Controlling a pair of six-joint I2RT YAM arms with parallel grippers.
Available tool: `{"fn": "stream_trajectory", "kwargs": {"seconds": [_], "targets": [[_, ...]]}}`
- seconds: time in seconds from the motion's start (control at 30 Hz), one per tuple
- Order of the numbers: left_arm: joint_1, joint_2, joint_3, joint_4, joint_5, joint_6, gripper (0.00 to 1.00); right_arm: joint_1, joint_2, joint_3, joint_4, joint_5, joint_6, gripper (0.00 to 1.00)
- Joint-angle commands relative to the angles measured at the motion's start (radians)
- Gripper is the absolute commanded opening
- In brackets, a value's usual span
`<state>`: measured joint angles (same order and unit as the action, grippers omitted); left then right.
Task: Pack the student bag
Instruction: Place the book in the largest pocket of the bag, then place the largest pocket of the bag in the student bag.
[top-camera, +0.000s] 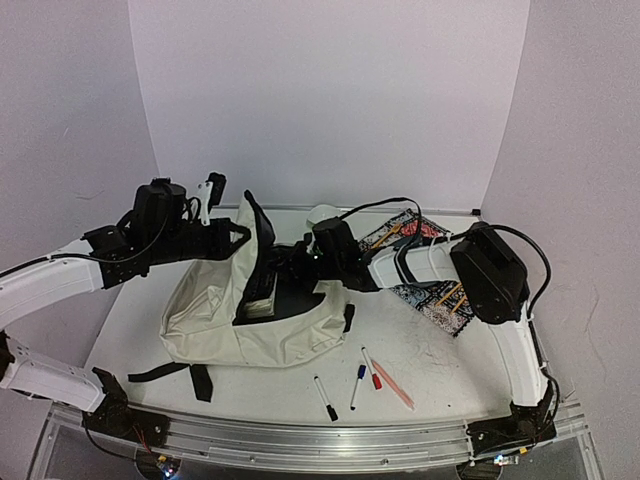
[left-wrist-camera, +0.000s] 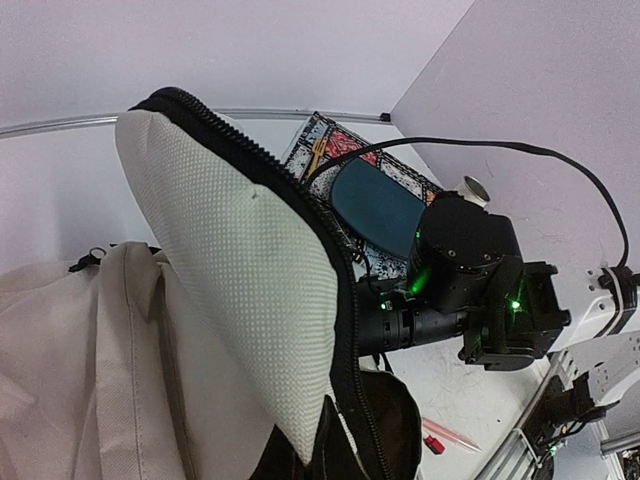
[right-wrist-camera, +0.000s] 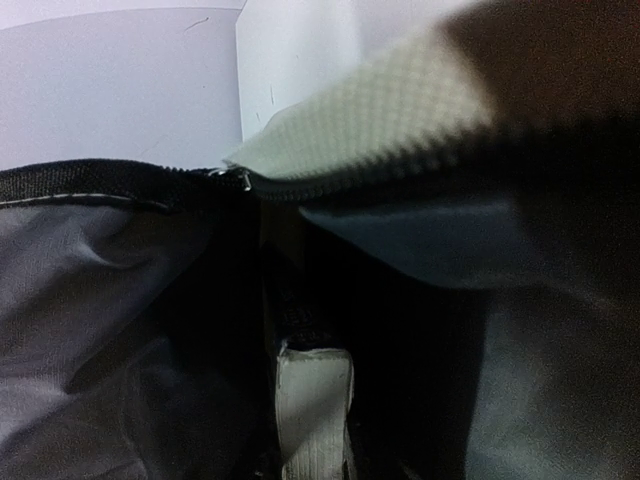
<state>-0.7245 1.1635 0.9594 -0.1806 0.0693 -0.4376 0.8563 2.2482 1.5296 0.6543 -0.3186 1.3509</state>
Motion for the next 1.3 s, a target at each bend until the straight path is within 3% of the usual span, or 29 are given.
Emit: {"fn": "stream_trajectory", "kwargs": {"seconds": [0.0,0.17,0.3,0.57,0.87,1.27], "targets": [[-0.003,-0.058,0.010,0.064,-0.105,0.033,0.00,0.012,0.003,0.090,0.066,-0.014,-0.064,0.11],[-0.001,-0.069,0.016,0.002,-0.231,0.058,0.00,0.015,-0.011,0.106,-0.004,-0.012,-0.157,0.36],[-0.001,-0.077,0.007,-0.019,-0.310,0.070,0.00,0.015,-0.030,0.103,-0.036,-0.022,-0.213,0.47],[0.024,-0.042,0.018,-0.127,-0.514,0.117,0.00,0.015,-0.121,0.111,-0.083,-0.068,-0.397,0.56],[0.114,-0.098,0.068,-0.205,-0.597,0.200,0.00,0.006,-0.304,0.057,-0.253,0.014,-0.706,0.73],[0.141,-0.091,0.190,-0.275,-0.732,0.316,0.00,-0.118,-0.374,-0.137,-0.366,0.126,-0.785,0.77]]}}
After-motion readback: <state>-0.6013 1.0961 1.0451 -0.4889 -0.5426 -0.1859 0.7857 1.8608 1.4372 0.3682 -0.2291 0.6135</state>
